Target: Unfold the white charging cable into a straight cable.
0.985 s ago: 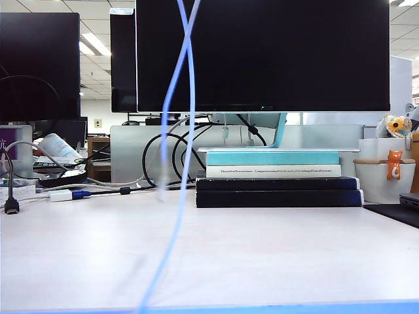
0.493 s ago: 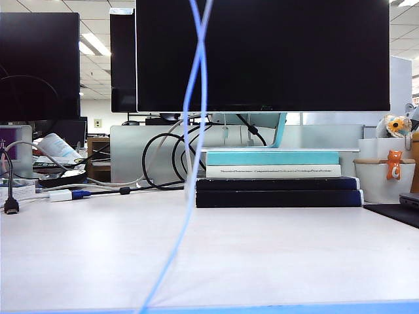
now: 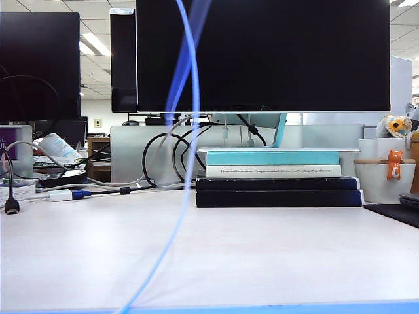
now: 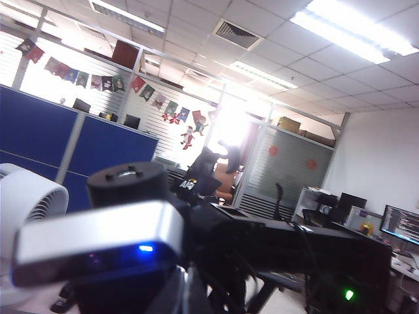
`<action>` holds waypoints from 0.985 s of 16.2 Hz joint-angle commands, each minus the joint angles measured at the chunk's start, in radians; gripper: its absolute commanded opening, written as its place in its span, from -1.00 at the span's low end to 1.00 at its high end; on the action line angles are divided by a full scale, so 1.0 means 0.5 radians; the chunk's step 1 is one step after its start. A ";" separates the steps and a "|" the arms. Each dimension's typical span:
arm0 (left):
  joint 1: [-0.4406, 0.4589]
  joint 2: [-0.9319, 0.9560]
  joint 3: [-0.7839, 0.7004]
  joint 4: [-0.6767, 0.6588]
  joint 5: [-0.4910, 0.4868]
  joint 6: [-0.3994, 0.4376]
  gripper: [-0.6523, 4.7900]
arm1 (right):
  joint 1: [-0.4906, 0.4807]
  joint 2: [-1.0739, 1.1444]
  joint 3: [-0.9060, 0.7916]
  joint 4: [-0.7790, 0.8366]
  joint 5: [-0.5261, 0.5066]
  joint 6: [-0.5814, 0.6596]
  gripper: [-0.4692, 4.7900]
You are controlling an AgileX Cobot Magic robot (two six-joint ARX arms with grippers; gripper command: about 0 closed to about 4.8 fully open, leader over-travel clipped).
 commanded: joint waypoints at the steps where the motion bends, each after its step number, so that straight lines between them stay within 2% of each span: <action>1: -0.011 -0.005 0.008 0.028 -0.014 -0.034 -0.70 | 0.020 -0.005 0.011 0.153 -0.022 0.010 -0.25; 4: -0.020 -0.004 0.008 0.063 -0.066 -0.032 -0.70 | 0.082 0.011 0.011 0.183 -0.023 0.010 -0.25; 5: -0.071 0.012 0.008 0.090 -0.076 -0.036 -0.70 | 0.133 0.050 0.011 0.202 -0.056 0.026 -0.25; 6: -0.071 0.013 0.008 0.091 -0.079 -0.050 -0.70 | 0.140 0.061 0.011 0.256 -0.135 0.040 -0.85; 7: -0.071 0.013 0.008 0.092 -0.079 -0.050 -0.70 | 0.140 0.061 0.011 0.271 -0.130 0.040 -0.82; 8: -0.067 0.013 0.008 0.089 -0.056 -0.049 -0.04 | 0.138 0.060 0.011 0.270 -0.045 0.047 -0.82; 9: -0.064 0.012 0.008 0.087 -0.012 -0.051 0.99 | 0.119 0.058 0.011 0.270 -0.002 0.049 -0.82; 11: -0.009 0.006 0.008 0.066 0.122 -0.143 1.00 | 0.050 0.057 0.011 0.268 0.102 0.049 -0.82; 13: 0.058 0.006 0.008 -0.062 0.303 -0.177 1.00 | -0.037 0.040 0.011 0.258 0.250 0.048 -0.82; 15: 0.172 0.006 0.008 -0.387 0.468 -0.145 1.00 | -0.130 -0.002 0.011 0.256 0.414 0.047 -0.82; 16: 0.225 0.006 0.008 -0.602 0.488 -0.043 1.00 | -0.168 -0.027 0.011 0.255 0.488 0.045 -0.82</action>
